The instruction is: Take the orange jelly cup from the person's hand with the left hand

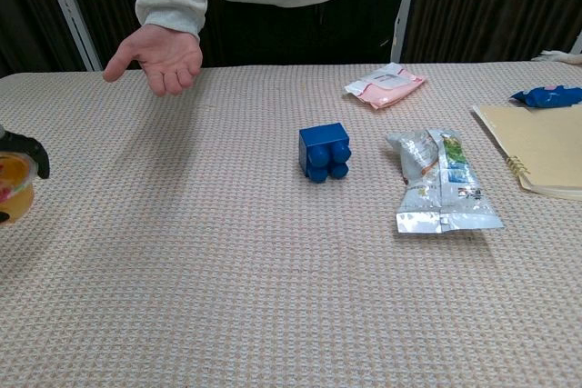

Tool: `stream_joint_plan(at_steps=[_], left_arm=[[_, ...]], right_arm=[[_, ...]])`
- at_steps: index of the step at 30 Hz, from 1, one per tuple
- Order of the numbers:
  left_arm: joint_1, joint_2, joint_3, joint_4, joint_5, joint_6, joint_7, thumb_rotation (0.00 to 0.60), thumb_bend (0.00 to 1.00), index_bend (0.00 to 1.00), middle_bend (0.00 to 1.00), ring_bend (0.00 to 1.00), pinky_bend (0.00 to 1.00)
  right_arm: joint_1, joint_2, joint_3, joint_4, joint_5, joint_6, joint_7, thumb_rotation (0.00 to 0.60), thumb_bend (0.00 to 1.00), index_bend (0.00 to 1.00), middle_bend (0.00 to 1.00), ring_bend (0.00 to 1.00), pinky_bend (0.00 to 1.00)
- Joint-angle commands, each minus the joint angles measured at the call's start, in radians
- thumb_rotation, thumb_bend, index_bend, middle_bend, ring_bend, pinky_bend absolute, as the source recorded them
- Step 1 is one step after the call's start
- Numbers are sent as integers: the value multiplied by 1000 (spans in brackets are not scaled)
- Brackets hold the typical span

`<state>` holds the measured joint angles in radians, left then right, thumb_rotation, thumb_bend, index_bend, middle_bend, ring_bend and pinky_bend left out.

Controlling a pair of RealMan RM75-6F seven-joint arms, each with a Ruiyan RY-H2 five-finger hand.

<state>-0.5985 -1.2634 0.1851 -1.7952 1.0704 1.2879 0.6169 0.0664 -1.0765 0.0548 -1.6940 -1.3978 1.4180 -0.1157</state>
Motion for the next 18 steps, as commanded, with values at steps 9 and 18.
stream_joint_plan(at_steps=[9,18], left_arm=[[27,-101,-27,85,-66,-67,90,600,360,75,0,0,2],[89,-13,-29,-29,43,58,40,600,233,0,0,0,0]], right_arm=[[-1,2,-1,2,-4,-1,7,600,73,82,0,0,8],[-2,3,-3,6,-15,4,8,600,71,81,0,0,9]])
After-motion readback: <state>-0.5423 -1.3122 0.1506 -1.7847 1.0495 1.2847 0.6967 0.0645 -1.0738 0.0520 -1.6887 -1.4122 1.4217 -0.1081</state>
